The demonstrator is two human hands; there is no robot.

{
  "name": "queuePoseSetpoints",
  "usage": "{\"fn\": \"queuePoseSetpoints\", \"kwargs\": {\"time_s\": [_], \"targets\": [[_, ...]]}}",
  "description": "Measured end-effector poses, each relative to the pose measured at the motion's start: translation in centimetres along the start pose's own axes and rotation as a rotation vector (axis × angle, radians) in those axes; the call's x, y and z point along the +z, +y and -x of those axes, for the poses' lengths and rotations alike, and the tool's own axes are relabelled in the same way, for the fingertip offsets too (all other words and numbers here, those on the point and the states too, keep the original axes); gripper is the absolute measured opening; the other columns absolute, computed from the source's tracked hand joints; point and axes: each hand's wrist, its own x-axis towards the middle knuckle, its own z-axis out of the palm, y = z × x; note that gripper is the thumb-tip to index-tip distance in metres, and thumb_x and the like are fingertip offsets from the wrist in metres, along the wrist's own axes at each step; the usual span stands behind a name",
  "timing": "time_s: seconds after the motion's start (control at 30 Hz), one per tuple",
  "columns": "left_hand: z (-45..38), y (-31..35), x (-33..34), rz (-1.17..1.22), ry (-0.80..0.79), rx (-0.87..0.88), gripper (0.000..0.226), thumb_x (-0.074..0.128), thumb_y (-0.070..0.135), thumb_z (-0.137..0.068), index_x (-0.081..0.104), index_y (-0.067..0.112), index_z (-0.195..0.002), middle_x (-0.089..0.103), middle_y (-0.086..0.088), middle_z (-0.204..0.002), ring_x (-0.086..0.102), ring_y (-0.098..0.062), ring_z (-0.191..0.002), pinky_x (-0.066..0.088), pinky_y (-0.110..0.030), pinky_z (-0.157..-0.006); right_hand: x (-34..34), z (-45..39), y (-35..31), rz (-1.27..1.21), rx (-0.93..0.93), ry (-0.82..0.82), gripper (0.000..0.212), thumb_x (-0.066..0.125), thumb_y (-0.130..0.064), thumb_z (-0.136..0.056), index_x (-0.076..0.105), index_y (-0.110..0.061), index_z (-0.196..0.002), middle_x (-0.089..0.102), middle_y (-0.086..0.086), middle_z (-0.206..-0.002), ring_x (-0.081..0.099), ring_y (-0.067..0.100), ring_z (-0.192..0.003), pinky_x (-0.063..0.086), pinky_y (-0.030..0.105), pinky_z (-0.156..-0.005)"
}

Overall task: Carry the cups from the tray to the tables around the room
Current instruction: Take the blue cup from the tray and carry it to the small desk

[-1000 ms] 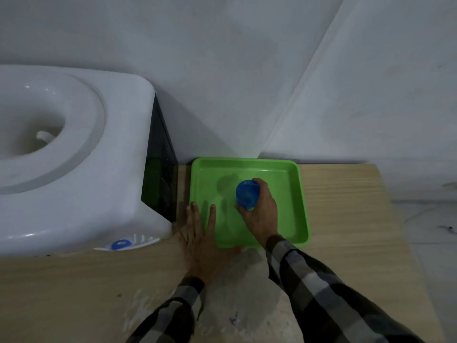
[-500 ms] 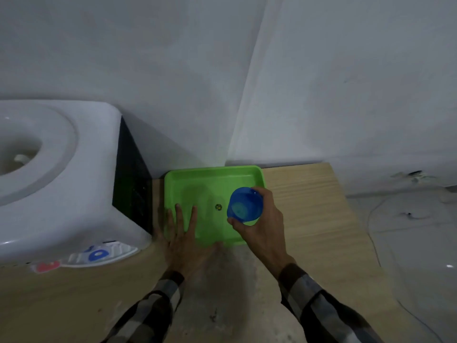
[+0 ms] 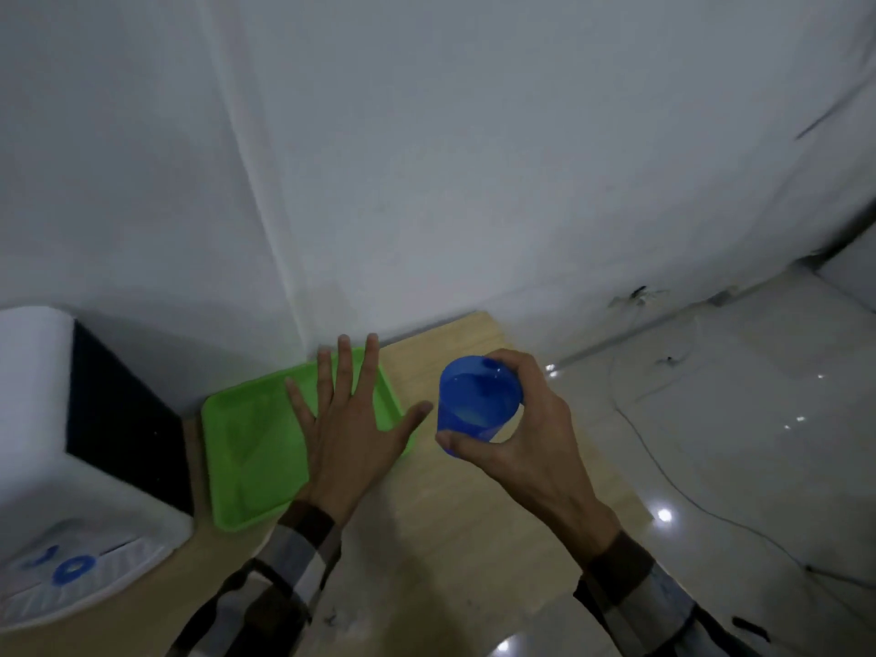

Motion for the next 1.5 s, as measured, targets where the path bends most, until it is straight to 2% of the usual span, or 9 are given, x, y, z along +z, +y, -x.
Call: {"fn": "queuePoseSetpoints", "kwargs": {"time_s": [0.2, 0.43, 0.67, 0.83, 1.1, 1.23, 1.3, 1.4, 1.5], "targets": [[1.4, 12.7, -0.3, 0.024, -0.040, 0.202, 0.109, 0.013, 0.103, -0.079, -0.014, 0.046, -0.168, -0.008, 0.005, -0.181, -0.015, -0.017, -0.166, -0.020, -0.061, -0.125, -12.1, 5.4, 1.3, 0.059, 0.040, 0.115, 0.081, 0.088, -0.059, -0.058, 0.048, -0.040, -0.126, 0.057, -0.030, -0.122, 0.054, -0.009, -0.116, 0.042, 0.002, -0.089], [4.4, 27.3, 3.0, 0.062, -0.115, 0.418, 0.104, 0.005, 0.104, -0.076, -0.024, 0.052, -0.162, -0.013, 0.008, -0.180, -0.019, -0.014, -0.165, -0.018, -0.061, -0.128, -25.5, 12.2, 3.9, 0.165, 0.113, 0.256, 0.079, 0.088, -0.059, -0.054, 0.050, -0.043, -0.122, 0.062, -0.027, -0.120, 0.059, -0.004, -0.114, 0.049, 0.015, -0.090], [6.3, 39.8, 6.7, 0.133, -0.189, 0.617, 0.107, 0.016, 0.102, -0.079, -0.021, 0.049, -0.165, -0.017, 0.009, -0.179, -0.023, -0.013, -0.163, -0.019, -0.062, -0.128, -36.1, 17.9, 6.6, 0.270, 0.213, 0.425, 0.079, 0.087, -0.063, -0.054, 0.051, -0.044, -0.121, 0.060, -0.030, -0.120, 0.059, -0.005, -0.113, 0.045, 0.004, -0.085], [6.3, 47.7, 9.0, 0.109, -0.248, 0.720, 0.109, 0.016, 0.100, -0.076, -0.029, 0.048, -0.161, -0.024, 0.009, -0.177, -0.028, -0.014, -0.162, -0.021, -0.063, -0.127, -41.6, 20.1, 9.1, 0.299, 0.293, 0.544, 0.082, 0.087, -0.066, -0.051, 0.051, -0.045, -0.121, 0.056, -0.033, -0.121, 0.056, -0.009, -0.112, 0.044, 0.012, -0.082], [3.2, 58.6, 15.5, 0.138, -0.295, 0.868, 0.105, 0.012, 0.100, -0.074, -0.031, 0.052, -0.157, -0.022, 0.012, -0.177, -0.026, -0.011, -0.161, -0.022, -0.061, -0.127, -50.4, 19.4, 15.1, 0.300, 0.369, 0.680, 0.084, 0.085, -0.072, -0.048, 0.051, -0.049, -0.121, 0.054, -0.036, -0.122, 0.054, -0.011, -0.114, 0.043, 0.012, -0.085], [-0.3, 64.3, 19.7, 0.193, -0.310, 0.920, 0.107, 0.019, 0.100, -0.076, -0.017, 0.052, -0.165, -0.014, 0.012, -0.179, -0.022, -0.007, -0.161, -0.021, -0.058, -0.127, -55.0, 17.0, 19.1, 0.309, 0.398, 0.727, 0.088, 0.079, -0.084, -0.045, 0.050, -0.051, -0.121, 0.056, -0.035, -0.122, 0.056, -0.008, -0.114, 0.046, 0.018, -0.089], [-2.4, 67.4, 21.5, 0.195, -0.331, 0.937, 0.109, 0.020, 0.100, -0.076, -0.012, 0.050, -0.167, -0.010, 0.012, -0.180, -0.018, -0.008, -0.164, -0.020, -0.057, -0.127, -57.2, 15.6, 21.0, 0.306, 0.425, 0.751, 0.086, 0.080, -0.082, -0.045, 0.049, -0.053, -0.120, 0.056, -0.035, -0.121, 0.057, -0.007, -0.113, 0.048, 0.020, -0.090], [-5.6, 72.4, 24.1, 0.203, -0.361, 0.974, 0.108, 0.022, 0.099, -0.075, -0.012, 0.051, -0.166, -0.006, 0.012, -0.181, -0.013, -0.011, -0.166, -0.016, -0.060, -0.128, -60.5, 13.2, 23.9, 0.309, 0.462, 0.786, 0.079, 0.081, -0.073, -0.045, 0.045, -0.061, -0.115, 0.054, -0.039, -0.120, 0.055, -0.011, -0.112, 0.043, 0.014, -0.088], [-8.6, 77.2, 26.7, 0.219, -0.373, 1.006, 0.108, 0.023, 0.098, -0.076, -0.012, 0.051, -0.166, -0.007, 0.012, -0.181, -0.013, -0.011, -0.166, -0.016, -0.060, -0.129, -64.0, 10.9, 26.9, 0.306, 0.484, 0.815, 0.078, 0.082, -0.071, -0.046, 0.049, -0.055, -0.116, 0.054, -0.039, -0.120, 0.054, -0.012, -0.112, 0.042, 0.013, -0.087]]}}
